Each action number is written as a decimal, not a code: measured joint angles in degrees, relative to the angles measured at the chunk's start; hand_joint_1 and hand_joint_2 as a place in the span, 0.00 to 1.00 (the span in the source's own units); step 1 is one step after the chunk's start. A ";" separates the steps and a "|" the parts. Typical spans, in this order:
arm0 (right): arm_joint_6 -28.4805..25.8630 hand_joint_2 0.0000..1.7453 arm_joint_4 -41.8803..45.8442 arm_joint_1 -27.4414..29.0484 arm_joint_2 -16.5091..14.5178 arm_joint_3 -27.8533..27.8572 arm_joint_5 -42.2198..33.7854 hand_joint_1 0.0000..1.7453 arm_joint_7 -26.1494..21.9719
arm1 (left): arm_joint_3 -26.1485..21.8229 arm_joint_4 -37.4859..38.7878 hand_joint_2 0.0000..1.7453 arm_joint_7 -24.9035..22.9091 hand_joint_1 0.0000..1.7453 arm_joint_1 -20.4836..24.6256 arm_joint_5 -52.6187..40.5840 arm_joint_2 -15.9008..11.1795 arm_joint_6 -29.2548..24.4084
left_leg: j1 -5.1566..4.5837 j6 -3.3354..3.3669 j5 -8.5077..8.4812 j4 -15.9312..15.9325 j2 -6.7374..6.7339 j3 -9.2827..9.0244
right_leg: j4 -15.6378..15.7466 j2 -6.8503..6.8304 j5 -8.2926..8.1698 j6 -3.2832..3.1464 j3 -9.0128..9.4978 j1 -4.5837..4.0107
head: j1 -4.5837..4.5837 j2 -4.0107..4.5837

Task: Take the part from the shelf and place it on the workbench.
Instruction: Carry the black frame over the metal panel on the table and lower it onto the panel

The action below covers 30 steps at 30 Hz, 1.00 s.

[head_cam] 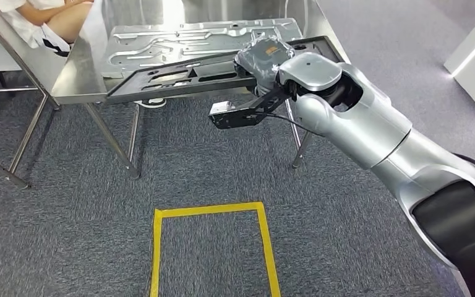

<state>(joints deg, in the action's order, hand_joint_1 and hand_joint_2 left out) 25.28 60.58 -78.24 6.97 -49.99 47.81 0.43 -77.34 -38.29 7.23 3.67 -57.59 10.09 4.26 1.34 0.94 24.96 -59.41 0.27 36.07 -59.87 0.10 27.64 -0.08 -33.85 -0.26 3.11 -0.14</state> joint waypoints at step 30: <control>0.63 1.00 -0.09 -0.94 1.80 -0.32 -2.04 1.00 0.04 | -0.02 0.82 1.00 -0.23 0.00 0.00 -0.16 -0.96 -0.52 | -0.05 -0.32 -0.29 -0.33 -0.01 0.51 | 0.31 0.15 0.63 -0.01 1.01 0.21 | -0.03 0.00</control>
<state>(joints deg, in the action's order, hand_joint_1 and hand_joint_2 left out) 25.91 60.49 -79.18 8.76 -50.30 45.77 0.47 -77.35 -37.47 6.99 3.67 -57.76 9.13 3.74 1.30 0.62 24.67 -59.74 0.26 36.58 -59.56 0.25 28.27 -0.09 -32.85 -0.05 3.08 -0.14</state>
